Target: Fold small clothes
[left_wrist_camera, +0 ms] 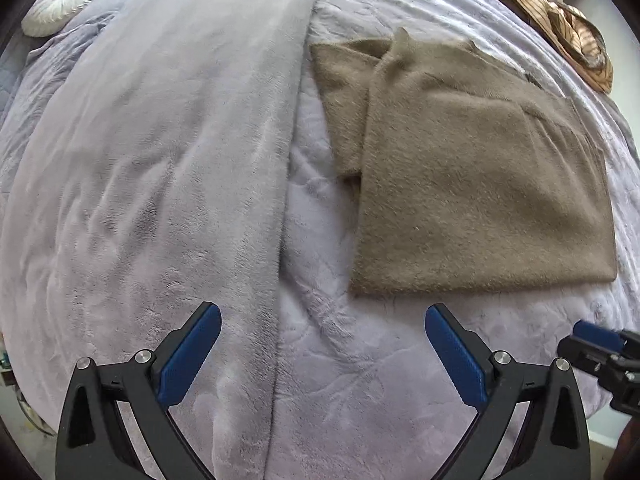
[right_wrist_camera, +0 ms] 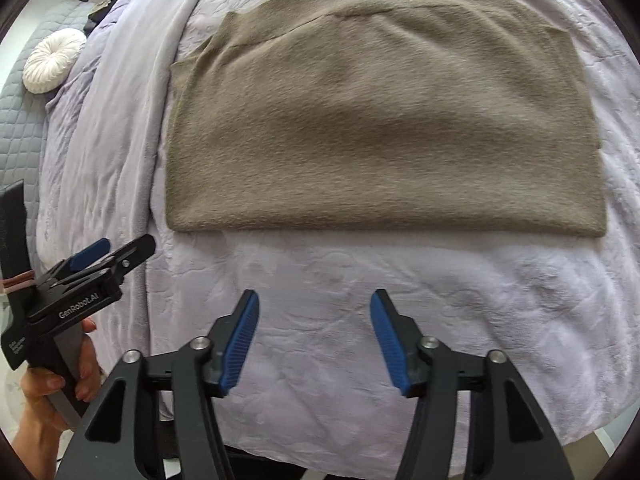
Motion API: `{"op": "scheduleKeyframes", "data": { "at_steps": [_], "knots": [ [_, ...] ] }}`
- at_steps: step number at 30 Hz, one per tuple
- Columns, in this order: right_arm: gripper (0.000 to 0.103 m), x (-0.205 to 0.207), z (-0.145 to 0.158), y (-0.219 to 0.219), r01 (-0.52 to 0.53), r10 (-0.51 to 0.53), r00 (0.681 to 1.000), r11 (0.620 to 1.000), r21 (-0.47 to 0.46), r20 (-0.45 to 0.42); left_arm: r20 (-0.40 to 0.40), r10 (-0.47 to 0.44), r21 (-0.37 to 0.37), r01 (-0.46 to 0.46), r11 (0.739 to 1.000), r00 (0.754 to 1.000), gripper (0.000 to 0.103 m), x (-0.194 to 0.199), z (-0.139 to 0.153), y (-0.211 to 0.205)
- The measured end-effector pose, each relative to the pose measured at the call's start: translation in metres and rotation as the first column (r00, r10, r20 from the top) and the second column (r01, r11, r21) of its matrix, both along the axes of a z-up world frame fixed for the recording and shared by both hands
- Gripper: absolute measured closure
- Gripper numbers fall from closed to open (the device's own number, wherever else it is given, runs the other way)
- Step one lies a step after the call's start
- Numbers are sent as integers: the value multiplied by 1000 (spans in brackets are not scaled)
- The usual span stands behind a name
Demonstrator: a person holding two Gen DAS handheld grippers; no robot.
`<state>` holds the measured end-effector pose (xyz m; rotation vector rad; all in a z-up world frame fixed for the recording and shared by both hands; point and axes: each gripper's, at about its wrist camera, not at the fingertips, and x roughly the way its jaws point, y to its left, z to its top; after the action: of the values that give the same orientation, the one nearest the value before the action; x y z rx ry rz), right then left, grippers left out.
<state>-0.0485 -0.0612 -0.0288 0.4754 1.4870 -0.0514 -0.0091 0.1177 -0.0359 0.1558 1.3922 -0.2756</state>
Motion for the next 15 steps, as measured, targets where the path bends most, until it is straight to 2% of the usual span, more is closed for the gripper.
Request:
{"op": "scheduleKeyframes", "data": {
  "at_steps": [7, 15],
  "knots": [
    [39, 7, -21, 14, 61, -61, 998, 988, 144, -1, -33, 78, -102, -81, 991, 996, 1, 8, 1, 24],
    [39, 10, -29, 28, 76, -81, 997, 977, 201, 17, -82, 93, -79, -100, 992, 992, 1, 17, -12, 34]
  ]
}}
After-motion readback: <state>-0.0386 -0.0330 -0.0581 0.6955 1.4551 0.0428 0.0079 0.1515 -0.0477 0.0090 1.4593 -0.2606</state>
